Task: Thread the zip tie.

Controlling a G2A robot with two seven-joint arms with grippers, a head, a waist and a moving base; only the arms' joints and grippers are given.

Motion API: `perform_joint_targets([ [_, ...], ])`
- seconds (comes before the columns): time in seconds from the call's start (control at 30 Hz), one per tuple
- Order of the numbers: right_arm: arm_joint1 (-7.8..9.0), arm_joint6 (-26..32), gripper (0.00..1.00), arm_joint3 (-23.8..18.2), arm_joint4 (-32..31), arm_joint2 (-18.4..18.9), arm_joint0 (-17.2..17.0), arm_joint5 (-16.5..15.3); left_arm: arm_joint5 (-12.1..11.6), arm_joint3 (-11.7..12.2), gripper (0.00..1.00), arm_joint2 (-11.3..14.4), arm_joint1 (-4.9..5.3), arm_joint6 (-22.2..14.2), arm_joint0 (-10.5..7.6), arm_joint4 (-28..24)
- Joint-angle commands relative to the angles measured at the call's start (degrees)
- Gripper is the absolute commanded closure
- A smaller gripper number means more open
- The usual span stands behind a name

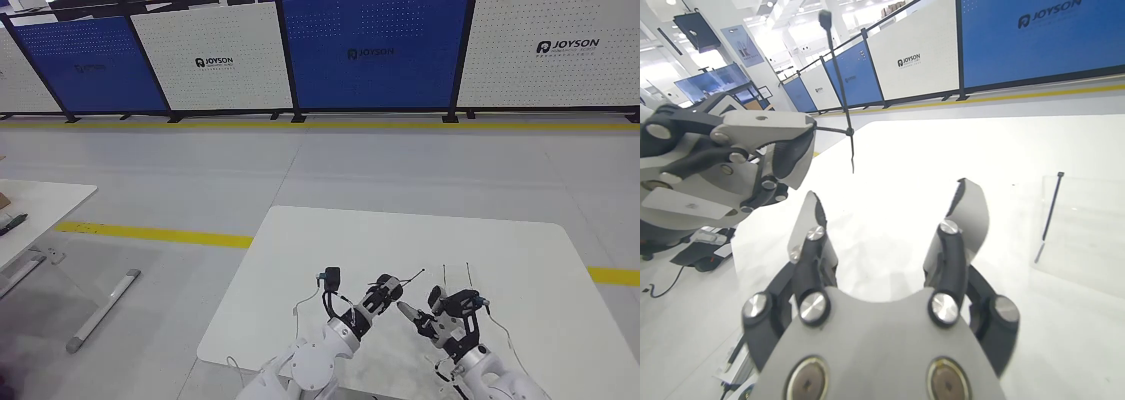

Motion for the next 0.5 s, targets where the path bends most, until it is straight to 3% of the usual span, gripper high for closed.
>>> perform_joint_targets([
  [0.0,-0.01,-0.24,0.0,-0.13,-0.22,0.13,-0.17,0.65,0.02,-0.03,1.0,-0.01,-0.01,0.19,0.04,0.01],
  [0.13,-0.12,-0.61,0.0,-0.26,-0.72,0.23,-0.27,2.95,0.02,-0.03,1.0,-0.01,-0.01,0.19,0.04,0.01],
  [0.17,-0.16,-0.62,0.33,-0.28,-0.82,0.16,-0.24,3.44,0.02,-0.03,1.0,-0.01,-0.01,0.19,0.04,0.01],
  [0.2,-0.2,-0.58,0.58,-0.25,-0.83,0.12,-0.21,3.9,0.05,0.01,1.0,0.05,-0.02,0.1,0.07,-0.03],
  [0.27,-0.29,-0.39,0.79,-0.17,-0.78,0.05,-0.05,4.88,0.0,0.07,1.0,0.07,-0.03,-0.01,0.06,-0.01],
  [0.3,-0.32,-0.26,0.82,-0.14,-0.78,0.0,0.01,5.08,-0.05,0.09,1.0,0.06,-0.03,-0.06,0.06,-0.01],
  [0.47,-0.38,0.29,0.78,-0.54,-0.47,-0.06,0.13,4.82,-0.31,0.13,1.0,0.15,-0.04,-0.23,0.17,0.22],
])
